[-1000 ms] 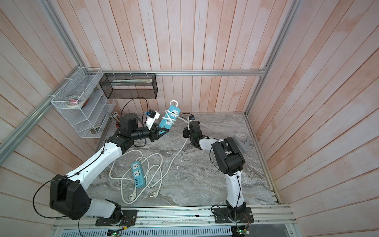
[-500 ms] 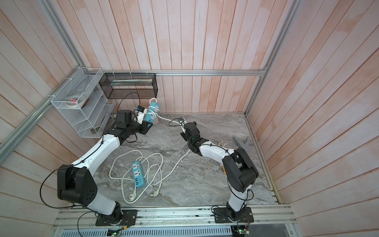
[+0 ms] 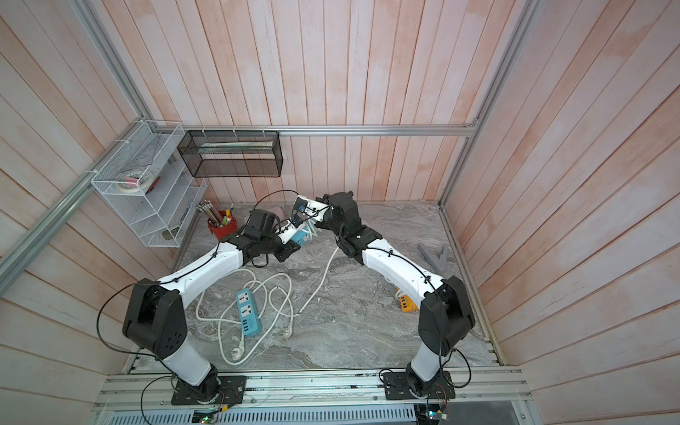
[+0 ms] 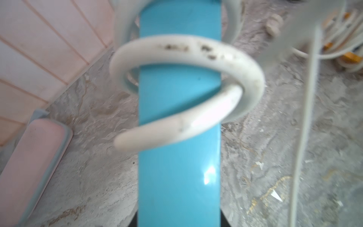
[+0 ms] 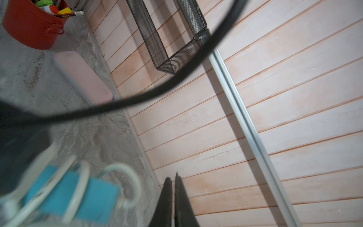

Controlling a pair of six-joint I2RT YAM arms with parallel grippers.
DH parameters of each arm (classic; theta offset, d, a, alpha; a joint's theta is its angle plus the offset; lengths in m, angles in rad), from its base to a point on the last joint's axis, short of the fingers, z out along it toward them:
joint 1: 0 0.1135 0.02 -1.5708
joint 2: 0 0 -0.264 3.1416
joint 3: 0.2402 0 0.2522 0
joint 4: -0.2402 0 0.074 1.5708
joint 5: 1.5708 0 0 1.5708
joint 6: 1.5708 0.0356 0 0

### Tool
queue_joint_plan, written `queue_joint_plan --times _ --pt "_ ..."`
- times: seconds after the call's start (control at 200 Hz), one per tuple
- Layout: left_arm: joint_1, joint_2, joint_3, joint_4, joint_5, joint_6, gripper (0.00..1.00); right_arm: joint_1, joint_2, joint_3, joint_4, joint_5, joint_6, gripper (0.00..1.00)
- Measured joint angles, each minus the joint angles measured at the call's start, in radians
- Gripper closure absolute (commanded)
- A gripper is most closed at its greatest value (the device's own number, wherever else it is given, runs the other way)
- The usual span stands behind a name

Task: Wrap the cord around the power strip
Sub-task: Wrap the power cord around the power strip.

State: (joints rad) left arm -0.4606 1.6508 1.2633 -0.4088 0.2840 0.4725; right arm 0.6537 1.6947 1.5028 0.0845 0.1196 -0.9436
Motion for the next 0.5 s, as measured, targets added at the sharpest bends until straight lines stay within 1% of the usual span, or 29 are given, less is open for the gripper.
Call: queue_joint_plan --times 0.065,0.135,0.22,0.285,0.315,0.345,0.385,0.42,0.5 --pt "-0.040 -0.023 -0.027 0.002 0.040 0.047 1.00 -0.022 0.027 0.072 -0.083 -0.030 -0.034 1.00" --pt "-0.073 -0.034 -0.034 0.005 0.079 0.071 1.00 -0.049 0.070 0.144 -0.182 -0.075 -0.055 1.00" --pt "-0.092 -0.042 -0.035 0.004 0.110 0.078 1.00 -0.083 0.140 0.242 -0.312 -0.135 -0.064 1.00" --pt "-0.095 -0.052 -0.035 -0.002 0.153 0.072 1.00 -0.110 0.200 0.325 -0.413 -0.212 -0.060 1.00" --pt "-0.094 -0.060 -0.036 -0.002 0.177 0.066 1.00 -0.122 0.223 0.354 -0.448 -0.251 -0.054 0.97" --pt "-0.093 -0.072 -0.039 0.002 0.200 0.057 1.00 -0.136 0.241 0.372 -0.470 -0.296 -0.044 0.92" --pt "-0.090 -0.095 -0.051 0.013 0.238 0.042 1.00 -0.154 0.256 0.380 -0.489 -0.361 -0.020 0.81" --pt "-0.087 -0.118 -0.064 0.021 0.276 0.033 1.00 -0.169 0.265 0.380 -0.492 -0.410 0.012 0.74" --pt "-0.088 -0.172 -0.095 0.029 0.383 0.012 1.00 -0.208 0.279 0.365 -0.438 -0.507 0.114 0.65"
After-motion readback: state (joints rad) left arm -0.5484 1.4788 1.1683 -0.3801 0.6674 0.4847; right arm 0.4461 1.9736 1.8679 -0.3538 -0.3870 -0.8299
